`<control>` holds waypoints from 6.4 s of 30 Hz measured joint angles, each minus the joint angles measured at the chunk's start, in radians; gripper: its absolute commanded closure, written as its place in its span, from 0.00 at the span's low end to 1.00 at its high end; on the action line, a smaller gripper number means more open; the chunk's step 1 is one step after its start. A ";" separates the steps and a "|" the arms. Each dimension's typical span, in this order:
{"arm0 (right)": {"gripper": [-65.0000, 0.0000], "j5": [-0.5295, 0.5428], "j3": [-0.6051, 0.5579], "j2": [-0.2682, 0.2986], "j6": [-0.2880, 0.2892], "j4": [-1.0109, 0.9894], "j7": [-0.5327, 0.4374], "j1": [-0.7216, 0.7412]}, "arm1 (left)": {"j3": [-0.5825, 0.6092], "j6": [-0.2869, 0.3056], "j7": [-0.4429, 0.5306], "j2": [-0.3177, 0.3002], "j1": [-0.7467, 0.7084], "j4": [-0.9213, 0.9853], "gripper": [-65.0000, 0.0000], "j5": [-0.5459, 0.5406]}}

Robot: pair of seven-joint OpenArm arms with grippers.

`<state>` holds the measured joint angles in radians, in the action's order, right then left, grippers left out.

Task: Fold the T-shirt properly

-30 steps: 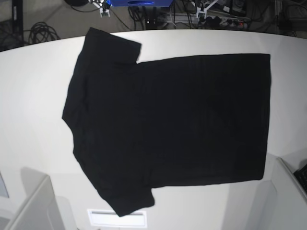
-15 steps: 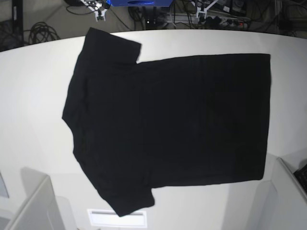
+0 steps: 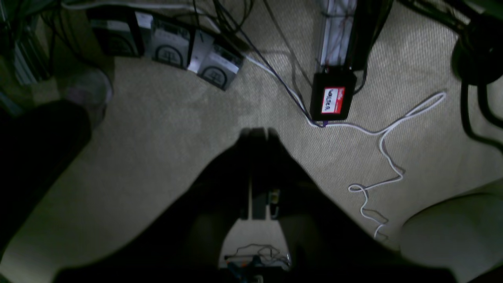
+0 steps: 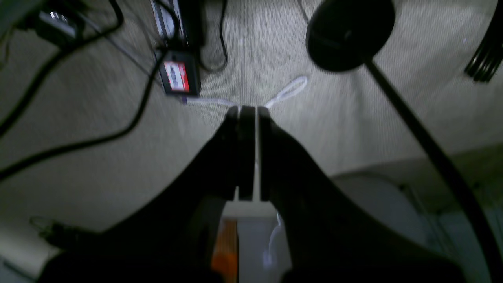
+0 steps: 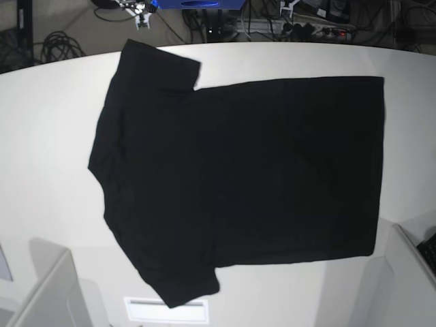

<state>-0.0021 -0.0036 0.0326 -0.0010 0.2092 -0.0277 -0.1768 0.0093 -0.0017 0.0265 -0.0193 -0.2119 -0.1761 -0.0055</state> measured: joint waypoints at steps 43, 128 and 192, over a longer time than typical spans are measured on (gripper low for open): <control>1.00 0.003 0.340 -0.061 0.000 1.119 0.102 -0.647 | -0.033 0.001 0.268 -0.133 -0.683 -1.013 1.00 0.000; 1.00 0.751 0.109 0.107 0.009 1.525 0.335 -0.486 | -0.863 0.475 -0.317 -0.095 -0.515 -1.438 0.69 -0.696; 1.00 0.758 0.115 0.108 0.010 1.531 0.410 -0.467 | -0.820 0.515 -0.453 -0.084 -0.282 -1.279 0.16 -0.704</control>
<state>0.7555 0.1112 0.1402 0.0086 1.7405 0.3828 -0.6437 -0.8108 0.5137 -0.4263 -0.1028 -0.4934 -1.4555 -0.7094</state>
